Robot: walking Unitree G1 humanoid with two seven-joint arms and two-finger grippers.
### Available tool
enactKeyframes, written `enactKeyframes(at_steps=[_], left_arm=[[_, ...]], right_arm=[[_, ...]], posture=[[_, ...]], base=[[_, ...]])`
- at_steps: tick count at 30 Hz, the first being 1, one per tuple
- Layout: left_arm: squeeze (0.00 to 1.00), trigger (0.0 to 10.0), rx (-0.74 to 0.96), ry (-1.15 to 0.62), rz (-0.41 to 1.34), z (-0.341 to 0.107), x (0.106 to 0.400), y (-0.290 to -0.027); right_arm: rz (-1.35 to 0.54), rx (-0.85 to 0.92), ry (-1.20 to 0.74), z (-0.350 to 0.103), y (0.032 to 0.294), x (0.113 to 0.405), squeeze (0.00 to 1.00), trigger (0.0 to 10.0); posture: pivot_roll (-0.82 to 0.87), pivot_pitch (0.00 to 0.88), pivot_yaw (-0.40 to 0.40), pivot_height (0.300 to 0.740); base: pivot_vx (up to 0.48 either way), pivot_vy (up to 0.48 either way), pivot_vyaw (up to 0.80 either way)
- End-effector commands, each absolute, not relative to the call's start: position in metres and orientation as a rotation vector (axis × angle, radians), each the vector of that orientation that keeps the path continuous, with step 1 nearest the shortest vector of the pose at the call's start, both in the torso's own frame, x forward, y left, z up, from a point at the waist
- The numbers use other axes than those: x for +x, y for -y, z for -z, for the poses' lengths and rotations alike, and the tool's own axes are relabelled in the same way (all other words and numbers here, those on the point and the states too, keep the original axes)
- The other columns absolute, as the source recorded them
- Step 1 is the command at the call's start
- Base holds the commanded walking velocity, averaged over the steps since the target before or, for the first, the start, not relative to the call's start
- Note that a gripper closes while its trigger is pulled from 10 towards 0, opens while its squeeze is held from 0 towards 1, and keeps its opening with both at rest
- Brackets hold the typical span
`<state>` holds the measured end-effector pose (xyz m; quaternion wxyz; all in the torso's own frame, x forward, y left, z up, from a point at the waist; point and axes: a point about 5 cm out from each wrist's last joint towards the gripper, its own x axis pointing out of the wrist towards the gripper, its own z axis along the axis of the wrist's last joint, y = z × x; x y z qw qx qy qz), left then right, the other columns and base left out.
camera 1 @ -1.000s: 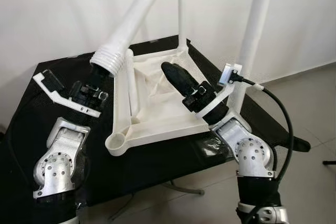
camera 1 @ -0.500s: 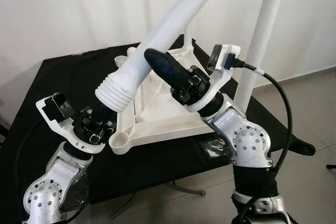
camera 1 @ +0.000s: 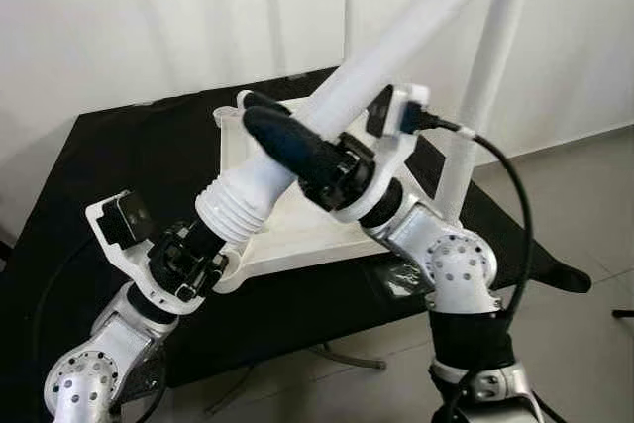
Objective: Building children table
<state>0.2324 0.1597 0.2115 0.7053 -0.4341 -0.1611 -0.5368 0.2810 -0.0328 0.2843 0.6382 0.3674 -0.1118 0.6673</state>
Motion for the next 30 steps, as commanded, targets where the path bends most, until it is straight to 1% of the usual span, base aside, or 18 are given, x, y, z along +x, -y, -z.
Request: enactKeyframes(at_steps=[1, 7, 12, 17, 18, 20, 23, 26, 27, 30], left_arm=[[0.0, 10.0, -0.934, 0.32, 1.238, -0.212, 0.229, -0.153], [0.0, 10.0, -0.942, 0.32, 1.248, -0.212, 0.228, -0.151], [0.0, 10.0, -0.947, 0.318, 1.252, -0.211, 0.228, -0.15], [0.0, 10.0, -0.981, 0.362, 1.261, -0.212, 0.225, -0.151], [1.0, 10.0, -0.984, 0.366, 1.243, -0.211, 0.227, -0.153], [1.0, 10.0, -0.984, 0.366, 1.243, -0.211, 0.227, -0.153], [1.0, 10.0, -0.987, 0.379, 1.214, -0.208, 0.227, -0.16], [1.0, 10.0, -0.994, 0.396, 1.179, -0.207, 0.226, -0.17], [1.0, 10.0, -0.985, 0.404, 1.158, -0.205, 0.225, -0.178], [1.0, 10.0, -0.977, 0.409, 1.144, -0.204, 0.224, -0.183]], right_arm=[[-1.551, 0.827, 0.244, -0.289, 0.022, 0.28, 0.0, 0.0], [-1.561, 0.882, 0.281, -0.295, 0.025, 0.281, 0.0, 0.0], [-1.567, 0.878, 0.283, -0.296, 0.025, 0.28, 0.0, 0.0], [-1.581, 0.878, 0.288, -0.296, 0.025, 0.279, 0.0, 0.0], [-1.569, 0.874, 0.288, -0.296, 0.025, 0.28, 0.0, 0.0], [-1.569, 0.874, 0.288, -0.296, 0.025, 0.28, 0.0, 0.0], [-1.527, 0.869, 0.294, -0.296, 0.028, 0.285, 0.0, 0.0], [-1.499, 0.867, 0.308, -0.298, 0.032, 0.289, 0.0, 0.0], [-1.478, 0.864, 0.32, -0.3, 0.035, 0.292, 0.0, 0.0], [-1.464, 0.863, 0.329, -0.301, 0.038, 0.293, 0.0, 0.0]], posture=[[-0.06, 0.0, 0.024, 0.74], [-0.06, 0.0, 0.028, 0.74], [-0.07, 0.0, 0.029, 0.74], [-0.07, 0.0, 0.03, 0.74], [-0.07, 0.0, 0.028, 0.74], [-0.07, 0.0, 0.028, 0.74], [-0.08, 0.0, 0.024, 0.74], [-0.08, 0.0, 0.026, 0.74], [-0.08, 0.0, 0.028, 0.74], [-0.08, 0.0, 0.028, 0.74]], base=[[0.0, 0.0, 0.0], [0.0, 0.0, 0.0], [0.0, 0.0, 0.0], [0.0, 0.0, 0.0], [0.0, 0.0, 0.0], [0.0, 0.0, 0.0], [0.0, 0.0, 0.0], [0.0, 0.0, 0.0], [0.0, 0.0, 0.0], [0.0, 0.0, 0.0]])
